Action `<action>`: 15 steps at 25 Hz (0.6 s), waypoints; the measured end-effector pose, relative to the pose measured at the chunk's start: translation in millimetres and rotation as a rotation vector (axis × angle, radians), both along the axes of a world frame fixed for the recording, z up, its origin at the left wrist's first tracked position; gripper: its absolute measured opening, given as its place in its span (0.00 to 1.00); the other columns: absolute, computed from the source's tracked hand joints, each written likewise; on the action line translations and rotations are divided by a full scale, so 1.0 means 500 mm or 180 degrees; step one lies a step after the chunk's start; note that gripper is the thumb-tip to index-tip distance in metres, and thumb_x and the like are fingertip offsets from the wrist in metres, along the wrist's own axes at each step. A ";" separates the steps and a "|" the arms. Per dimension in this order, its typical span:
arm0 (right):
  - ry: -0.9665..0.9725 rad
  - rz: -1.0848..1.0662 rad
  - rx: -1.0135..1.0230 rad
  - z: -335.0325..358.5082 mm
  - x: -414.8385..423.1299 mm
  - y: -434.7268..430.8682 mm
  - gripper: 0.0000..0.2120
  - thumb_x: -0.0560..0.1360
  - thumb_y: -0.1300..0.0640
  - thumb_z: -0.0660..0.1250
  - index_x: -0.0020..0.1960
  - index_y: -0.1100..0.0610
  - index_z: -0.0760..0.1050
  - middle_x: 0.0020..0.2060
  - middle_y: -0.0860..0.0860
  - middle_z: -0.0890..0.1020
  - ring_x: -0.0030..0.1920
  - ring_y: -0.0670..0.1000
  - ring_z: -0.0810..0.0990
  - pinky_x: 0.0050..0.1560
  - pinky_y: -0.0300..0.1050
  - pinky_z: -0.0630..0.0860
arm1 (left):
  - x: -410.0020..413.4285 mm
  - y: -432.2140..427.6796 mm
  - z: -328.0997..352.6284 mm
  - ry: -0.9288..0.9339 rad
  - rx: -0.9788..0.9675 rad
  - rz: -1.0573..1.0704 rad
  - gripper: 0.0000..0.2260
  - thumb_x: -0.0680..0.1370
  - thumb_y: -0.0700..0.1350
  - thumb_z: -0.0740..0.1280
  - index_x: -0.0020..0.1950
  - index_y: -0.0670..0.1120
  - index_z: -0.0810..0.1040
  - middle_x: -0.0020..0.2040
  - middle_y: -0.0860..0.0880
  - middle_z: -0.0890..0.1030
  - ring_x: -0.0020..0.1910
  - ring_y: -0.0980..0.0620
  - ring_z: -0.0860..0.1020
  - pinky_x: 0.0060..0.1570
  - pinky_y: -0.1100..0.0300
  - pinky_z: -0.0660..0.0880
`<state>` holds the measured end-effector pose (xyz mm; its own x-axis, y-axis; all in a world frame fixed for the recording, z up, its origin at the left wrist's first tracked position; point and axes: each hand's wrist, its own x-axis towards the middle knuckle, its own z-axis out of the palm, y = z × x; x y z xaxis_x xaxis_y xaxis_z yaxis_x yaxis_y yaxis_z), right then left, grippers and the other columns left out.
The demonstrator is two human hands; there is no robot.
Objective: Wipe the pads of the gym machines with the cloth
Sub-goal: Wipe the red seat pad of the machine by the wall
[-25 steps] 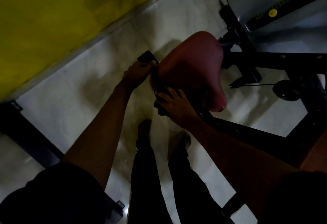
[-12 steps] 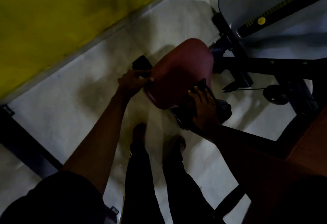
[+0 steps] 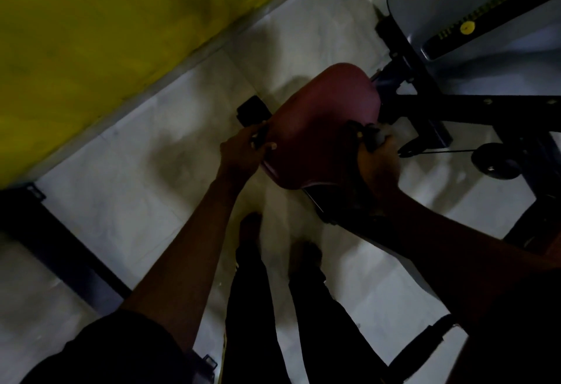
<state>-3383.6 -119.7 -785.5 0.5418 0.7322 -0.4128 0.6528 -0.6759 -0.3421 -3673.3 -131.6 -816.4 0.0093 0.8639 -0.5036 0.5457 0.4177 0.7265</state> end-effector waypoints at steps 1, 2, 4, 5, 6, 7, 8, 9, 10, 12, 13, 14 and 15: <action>-0.0121 -0.0043 0.0076 -0.004 0.001 -0.001 0.23 0.79 0.45 0.66 0.65 0.61 0.72 0.57 0.60 0.80 0.57 0.61 0.79 0.51 0.49 0.72 | -0.005 0.001 0.003 0.0050 -0.0113 -0.0160 0.28 0.77 0.60 0.68 0.75 0.55 0.68 0.70 0.48 0.75 0.64 0.47 0.76 0.66 0.52 0.72; -0.0203 -0.0054 0.0211 -0.009 0.004 -0.003 0.23 0.79 0.44 0.66 0.64 0.61 0.73 0.56 0.60 0.81 0.56 0.61 0.80 0.48 0.46 0.69 | -0.011 0.006 0.009 0.0091 -0.0235 -0.0403 0.29 0.78 0.62 0.65 0.77 0.56 0.64 0.72 0.47 0.73 0.65 0.44 0.76 0.66 0.49 0.71; -0.0130 -0.0112 0.0234 -0.004 0.009 -0.001 0.23 0.80 0.44 0.65 0.64 0.62 0.74 0.56 0.61 0.81 0.56 0.62 0.79 0.48 0.45 0.67 | -0.014 0.017 0.042 0.0005 -0.0557 -0.0854 0.31 0.80 0.63 0.60 0.80 0.57 0.54 0.77 0.46 0.66 0.69 0.41 0.72 0.69 0.46 0.69; -0.0020 -0.0114 0.0130 0.004 0.014 -0.001 0.22 0.80 0.45 0.64 0.65 0.61 0.74 0.57 0.61 0.80 0.57 0.62 0.79 0.49 0.46 0.68 | -0.009 0.017 0.070 -0.0078 -0.0660 -0.0908 0.31 0.81 0.62 0.58 0.81 0.56 0.51 0.79 0.46 0.62 0.72 0.41 0.69 0.70 0.47 0.66; 0.0075 -0.0090 0.0054 0.016 0.019 0.000 0.22 0.80 0.45 0.63 0.65 0.61 0.74 0.57 0.61 0.80 0.57 0.62 0.79 0.50 0.48 0.70 | -0.002 0.012 0.098 -0.0131 -0.0665 -0.0867 0.31 0.82 0.60 0.58 0.81 0.55 0.49 0.80 0.46 0.59 0.74 0.41 0.66 0.71 0.47 0.64; 0.0114 -0.0008 0.0017 0.030 0.022 -0.006 0.22 0.80 0.45 0.63 0.64 0.61 0.74 0.57 0.62 0.80 0.57 0.63 0.79 0.50 0.50 0.71 | 0.006 0.002 0.127 -0.0132 -0.0623 -0.0769 0.30 0.82 0.59 0.58 0.81 0.54 0.49 0.80 0.46 0.57 0.75 0.42 0.63 0.72 0.48 0.62; 0.0114 0.0118 0.0040 0.041 0.023 -0.007 0.23 0.80 0.44 0.63 0.63 0.61 0.74 0.56 0.62 0.79 0.56 0.64 0.79 0.50 0.51 0.72 | 0.010 -0.007 0.151 -0.0122 -0.0551 -0.0626 0.30 0.82 0.58 0.59 0.80 0.53 0.50 0.80 0.46 0.57 0.76 0.42 0.62 0.72 0.48 0.62; 0.0106 0.0257 0.0031 0.057 0.019 -0.005 0.24 0.79 0.42 0.62 0.63 0.62 0.74 0.56 0.63 0.79 0.56 0.64 0.80 0.50 0.52 0.73 | 0.011 -0.017 0.170 -0.0107 -0.0469 -0.0459 0.30 0.82 0.58 0.60 0.80 0.52 0.53 0.79 0.46 0.59 0.76 0.42 0.63 0.71 0.50 0.62; 0.0118 0.0365 -0.0059 0.079 0.014 -0.002 0.26 0.79 0.40 0.62 0.64 0.61 0.73 0.57 0.63 0.79 0.57 0.65 0.79 0.52 0.53 0.74 | 0.013 -0.026 0.195 -0.0083 -0.0358 -0.0306 0.30 0.81 0.59 0.61 0.80 0.51 0.56 0.78 0.46 0.62 0.75 0.43 0.64 0.70 0.52 0.63; 0.0347 0.0559 -0.0298 0.145 -0.003 0.016 0.31 0.78 0.36 0.62 0.70 0.58 0.69 0.62 0.61 0.77 0.60 0.64 0.78 0.58 0.56 0.76 | 0.018 -0.034 0.256 -0.0045 -0.0273 0.0085 0.28 0.81 0.58 0.62 0.78 0.51 0.63 0.76 0.46 0.66 0.74 0.46 0.66 0.68 0.56 0.64; 0.0541 0.0726 -0.0283 0.179 -0.010 0.025 0.33 0.78 0.35 0.62 0.73 0.57 0.66 0.64 0.60 0.76 0.61 0.64 0.77 0.60 0.58 0.76 | 0.024 -0.038 0.288 -0.0014 -0.0255 0.0286 0.25 0.81 0.56 0.63 0.77 0.52 0.65 0.75 0.46 0.68 0.73 0.47 0.67 0.67 0.56 0.65; 0.0727 0.0924 -0.0170 0.214 -0.015 0.032 0.36 0.77 0.35 0.62 0.75 0.56 0.63 0.67 0.59 0.75 0.63 0.63 0.76 0.62 0.59 0.75 | 0.031 -0.044 0.323 0.0036 -0.0215 0.0452 0.23 0.81 0.55 0.63 0.76 0.53 0.67 0.74 0.46 0.70 0.72 0.47 0.68 0.65 0.55 0.66; 0.0892 0.1112 -0.0040 0.252 -0.017 0.038 0.37 0.77 0.35 0.63 0.77 0.56 0.61 0.69 0.59 0.74 0.65 0.63 0.75 0.64 0.60 0.73 | 0.039 -0.053 0.356 0.0097 -0.0183 0.0572 0.22 0.81 0.54 0.64 0.75 0.54 0.69 0.73 0.45 0.71 0.71 0.47 0.69 0.64 0.55 0.67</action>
